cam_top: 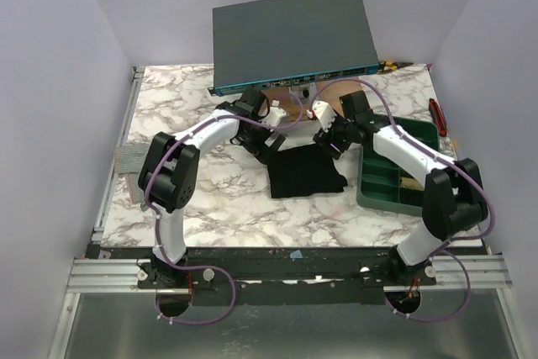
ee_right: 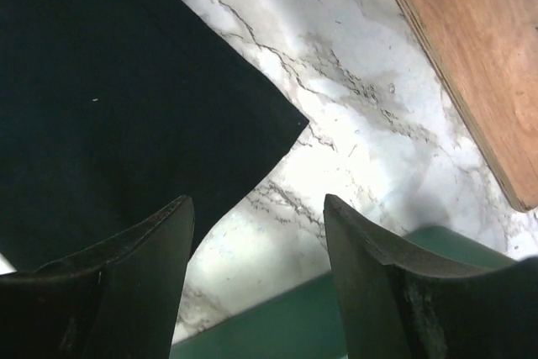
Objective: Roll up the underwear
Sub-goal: Fold the underwear at the center of the board, then move the underwear to the center of the board.
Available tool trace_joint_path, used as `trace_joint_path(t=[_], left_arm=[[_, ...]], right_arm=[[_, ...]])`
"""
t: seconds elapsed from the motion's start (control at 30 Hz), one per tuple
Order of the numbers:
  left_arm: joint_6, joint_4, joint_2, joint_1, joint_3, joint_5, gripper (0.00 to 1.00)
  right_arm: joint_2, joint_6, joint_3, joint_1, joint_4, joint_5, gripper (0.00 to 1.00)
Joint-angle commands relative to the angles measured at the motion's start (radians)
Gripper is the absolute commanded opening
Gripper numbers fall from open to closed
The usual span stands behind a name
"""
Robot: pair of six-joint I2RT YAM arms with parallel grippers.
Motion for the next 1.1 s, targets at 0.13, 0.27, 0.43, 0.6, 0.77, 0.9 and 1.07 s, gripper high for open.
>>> trace_joint_path(t=[0.13, 0.27, 0.43, 0.6, 0.77, 0.9, 1.07], left_arm=[[0.041, 0.122, -0.218, 0.007, -0.178, 0.031, 0.99], [0.077, 0.181, -0.378, 0.007, -0.343, 0.034, 0.99], [0.115, 0.209, -0.617, 0.029, -0.531, 0.024, 0.99], [0.138, 0.188, -0.790, 0.077, -0.624, -0.019, 0.98], [0.147, 0.173, -0.877, 0.132, -0.649, -0.044, 0.99], [0.127, 0.178, -0.920, 0.219, -0.659, -0.043, 0.99], [0.130, 0.170, -0.933, 0.357, -0.649, 0.004, 0.99]], right_arm=[[-0.174, -0.006, -0.166, 0.004, -0.008, -0.170, 0.67], [-0.183, 0.006, -0.223, 0.030, 0.028, -0.194, 0.67], [-0.118, 0.077, -0.204, 0.101, 0.124, -0.142, 0.66], [0.013, 0.131, -0.128, 0.169, 0.161, -0.107, 0.65], [0.132, 0.121, -0.105, 0.290, 0.181, -0.021, 0.63], [0.174, 0.125, -0.111, 0.381, 0.178, 0.008, 0.63], [0.176, 0.188, -0.107, 0.496, 0.153, -0.007, 0.63]])
